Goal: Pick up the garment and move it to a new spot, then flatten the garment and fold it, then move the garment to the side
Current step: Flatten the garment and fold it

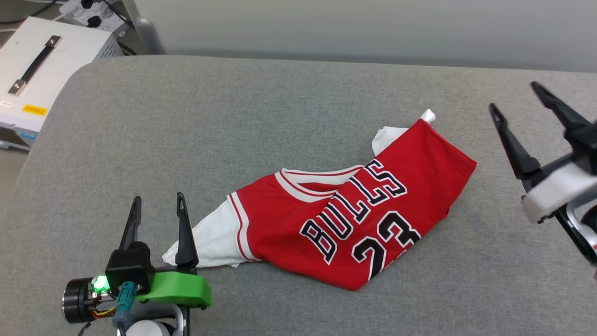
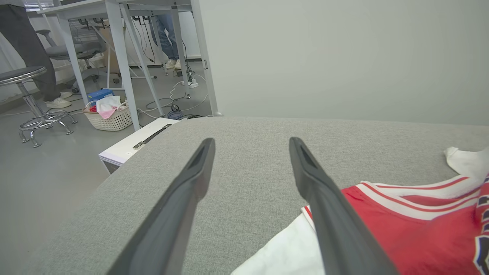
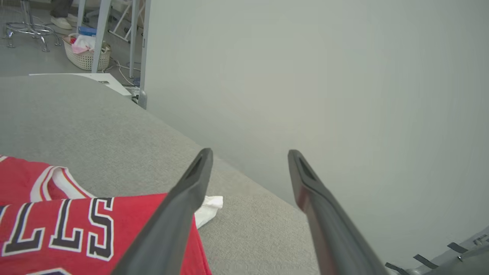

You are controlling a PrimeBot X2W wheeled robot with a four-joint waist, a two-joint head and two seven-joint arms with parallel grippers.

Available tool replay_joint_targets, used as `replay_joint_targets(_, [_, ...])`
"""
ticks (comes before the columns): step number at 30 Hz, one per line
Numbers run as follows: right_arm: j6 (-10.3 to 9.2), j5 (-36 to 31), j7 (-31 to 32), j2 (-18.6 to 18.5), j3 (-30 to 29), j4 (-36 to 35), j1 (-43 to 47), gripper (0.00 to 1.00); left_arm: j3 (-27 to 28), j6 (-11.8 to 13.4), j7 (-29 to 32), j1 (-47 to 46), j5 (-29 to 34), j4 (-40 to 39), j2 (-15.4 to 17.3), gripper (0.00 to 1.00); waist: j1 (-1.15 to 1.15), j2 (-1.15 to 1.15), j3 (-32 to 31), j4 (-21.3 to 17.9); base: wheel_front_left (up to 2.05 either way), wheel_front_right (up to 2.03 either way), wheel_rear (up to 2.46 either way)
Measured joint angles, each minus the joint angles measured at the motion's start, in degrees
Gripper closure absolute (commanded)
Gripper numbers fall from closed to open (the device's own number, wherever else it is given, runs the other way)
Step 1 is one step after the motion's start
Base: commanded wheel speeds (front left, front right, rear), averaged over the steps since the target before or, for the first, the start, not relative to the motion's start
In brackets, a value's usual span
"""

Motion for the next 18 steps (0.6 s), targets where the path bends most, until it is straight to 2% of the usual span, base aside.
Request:
replay_joint_targets(5, [0.01,10.66,18.13,-9.35,12.18,0.41,-6.83,0.00,3.28,-3.77,0.00,0.11,3.71,0.80,-3.93,0.00,0.00,0.00,1.66,1.06,0.00,0.00,0.00])
replay_joint_targets(9, [0.00,17.44,30.82,-14.04,18.12,-0.27,-11.73,0.00,5.37,-6.36,0.00,0.07,6.21,1.25,-6.64,0.00,0.00,0.00,2.99,2.25,0.00,0.00,0.00])
replay_joint_targets(14, [0.01,22.18,40.72,-16.74,24.21,-1.27,-15.96,0.00,7.56,-9.24,0.00,-0.08,8.40,1.34,-9.47,0.00,0.00,0.00,4.94,3.60,0.00,0.00,0.00])
replay_joint_targets(18, [0.01,23.37,44.43,-17.22,28.61,-0.12,-18.63,0.00,9.13,-11.22,0.00,-0.88,9.92,1.36,-11.83,0.00,0.01,0.00,6.96,4.64,0.00,0.00,0.00])
